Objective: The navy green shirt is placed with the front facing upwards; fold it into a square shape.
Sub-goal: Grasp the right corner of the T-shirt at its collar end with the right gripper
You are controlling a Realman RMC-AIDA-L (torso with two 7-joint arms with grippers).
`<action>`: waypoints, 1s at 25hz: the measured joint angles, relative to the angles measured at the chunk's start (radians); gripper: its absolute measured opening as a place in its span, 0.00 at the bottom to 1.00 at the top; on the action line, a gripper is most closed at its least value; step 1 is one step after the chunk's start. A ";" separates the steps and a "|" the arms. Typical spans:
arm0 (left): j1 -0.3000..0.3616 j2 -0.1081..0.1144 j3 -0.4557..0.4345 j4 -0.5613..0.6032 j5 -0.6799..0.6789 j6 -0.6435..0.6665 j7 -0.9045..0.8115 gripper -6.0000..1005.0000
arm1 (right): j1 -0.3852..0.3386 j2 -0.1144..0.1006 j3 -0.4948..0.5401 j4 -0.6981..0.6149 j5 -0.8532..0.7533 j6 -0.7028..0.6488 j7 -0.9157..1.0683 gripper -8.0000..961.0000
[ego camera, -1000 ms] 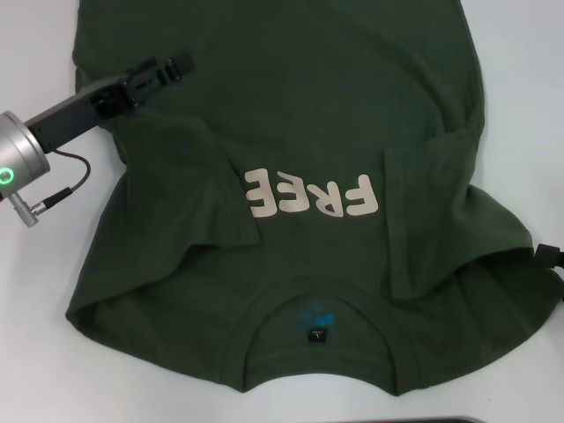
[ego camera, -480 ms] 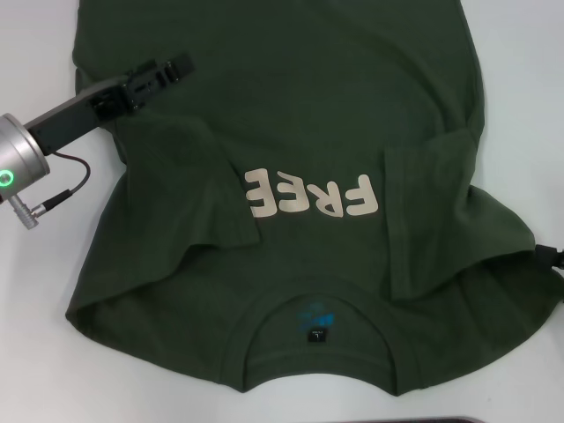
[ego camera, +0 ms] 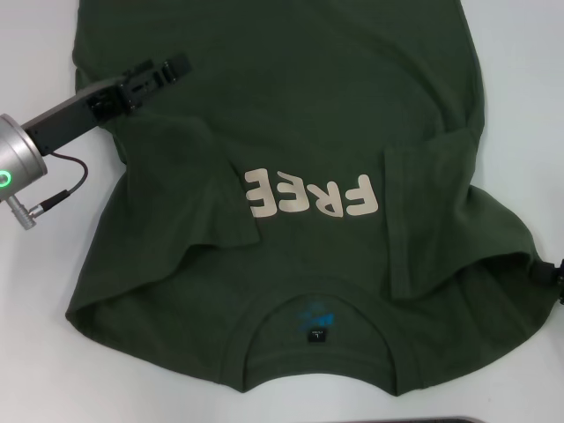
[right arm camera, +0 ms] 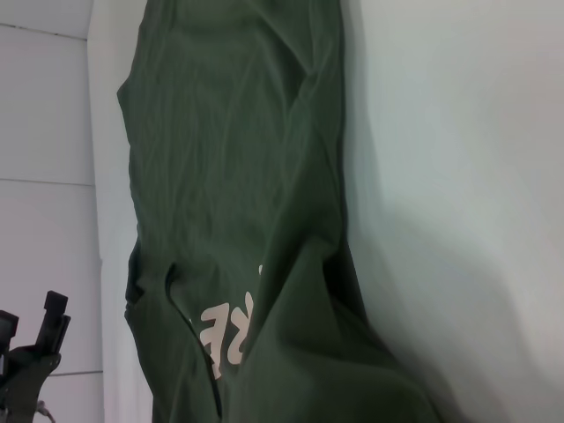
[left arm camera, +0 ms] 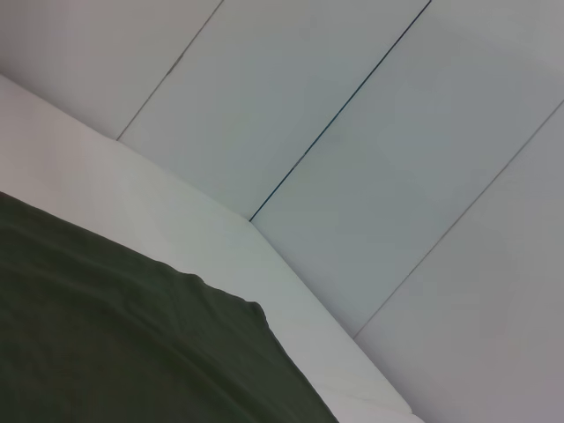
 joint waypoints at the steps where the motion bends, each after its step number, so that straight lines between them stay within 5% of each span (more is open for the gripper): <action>1: 0.000 0.000 0.000 0.000 0.000 0.000 0.000 0.84 | 0.000 0.001 0.000 0.000 0.000 0.000 -0.001 0.51; 10: -0.003 0.001 0.000 0.000 0.003 -0.001 0.000 0.84 | -0.009 0.001 0.009 -0.002 0.000 -0.010 -0.014 0.13; 15: -0.004 0.001 0.000 0.000 0.002 -0.001 -0.002 0.84 | -0.014 -0.002 0.010 -0.004 0.000 -0.052 -0.064 0.02; 25: -0.003 0.007 -0.001 0.000 -0.004 0.005 -0.007 0.84 | -0.022 -0.003 0.109 -0.015 0.008 -0.114 -0.215 0.02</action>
